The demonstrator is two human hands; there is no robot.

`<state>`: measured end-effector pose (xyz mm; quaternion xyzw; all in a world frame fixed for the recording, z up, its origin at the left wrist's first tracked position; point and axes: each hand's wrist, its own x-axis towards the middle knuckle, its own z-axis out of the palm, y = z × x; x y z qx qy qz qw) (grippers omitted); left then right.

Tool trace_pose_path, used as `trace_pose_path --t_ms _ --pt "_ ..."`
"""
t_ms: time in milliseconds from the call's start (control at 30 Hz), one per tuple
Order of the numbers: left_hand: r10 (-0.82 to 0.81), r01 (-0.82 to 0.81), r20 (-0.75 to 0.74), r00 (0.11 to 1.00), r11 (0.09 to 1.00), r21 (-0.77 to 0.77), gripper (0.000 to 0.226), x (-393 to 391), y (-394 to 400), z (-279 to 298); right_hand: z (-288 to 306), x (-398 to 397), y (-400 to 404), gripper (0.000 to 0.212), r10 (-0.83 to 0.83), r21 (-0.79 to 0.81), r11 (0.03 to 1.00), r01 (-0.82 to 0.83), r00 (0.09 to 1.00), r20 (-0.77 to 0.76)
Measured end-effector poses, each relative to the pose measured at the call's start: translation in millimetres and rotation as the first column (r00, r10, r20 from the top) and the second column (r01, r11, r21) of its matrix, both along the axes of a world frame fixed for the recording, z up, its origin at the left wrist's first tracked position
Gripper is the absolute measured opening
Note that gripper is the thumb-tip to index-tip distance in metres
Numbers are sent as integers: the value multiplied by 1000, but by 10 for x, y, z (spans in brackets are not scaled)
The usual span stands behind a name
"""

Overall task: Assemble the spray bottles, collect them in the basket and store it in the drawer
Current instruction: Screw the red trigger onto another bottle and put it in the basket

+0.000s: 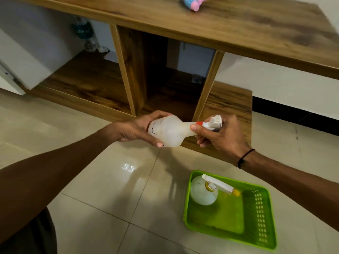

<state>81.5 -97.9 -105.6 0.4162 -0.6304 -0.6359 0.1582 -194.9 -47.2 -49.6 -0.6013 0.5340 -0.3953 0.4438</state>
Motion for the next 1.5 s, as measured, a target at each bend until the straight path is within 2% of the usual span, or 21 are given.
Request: trace_pose_path --t_ms 100,167,233,367,467,633,833,1000,1100,1233,1400,1500 --pt "25 11 140 990 968 -251 86 -222 9 37 7 -152 51 14 -47 38 998 46 998 30" --pt "59 -15 116 991 936 -352 90 -366 27 -4 1 -248 100 16 -76 71 995 72 996 55" --pt "62 -34 61 996 923 -382 90 -530 87 -85 -15 -350 157 18 -105 107 989 98 992 66" --pt "79 -73 1 997 927 -369 90 -807 172 -275 -21 -519 236 20 -161 133 979 155 986 37" --pt "75 -84 -41 996 934 -348 94 -1054 152 -327 1 -723 259 29 -203 82 975 205 979 -26" --pt "5 -26 -74 997 958 -286 96 -1480 173 -281 151 -1024 336 39 -227 -26 974 227 950 -215" --pt "-215 209 -1 977 953 -219 73 -1925 166 -147 339 -1402 505 41 -252 -114 968 225 857 -449" --pt "-368 371 57 928 907 -198 66 -2162 200 -136 317 -1568 690 37 -210 -76 976 203 796 -567" --pt "-467 480 115 877 860 -171 61 -2264 197 -207 221 -1615 762 42 -165 -59 984 168 739 -653" --pt "-536 562 171 826 807 -181 53 -2348 160 -296 42 -1620 822 39 -112 -31 991 129 686 -719" --pt "-568 617 258 781 766 -182 53 -2385 150 -480 -255 -1520 944 41 -22 25 998 60 665 -747" --pt "-558 626 310 770 756 -191 60 -2413 147 -616 -464 -1440 1004 43 21 57 998 35 644 -765"
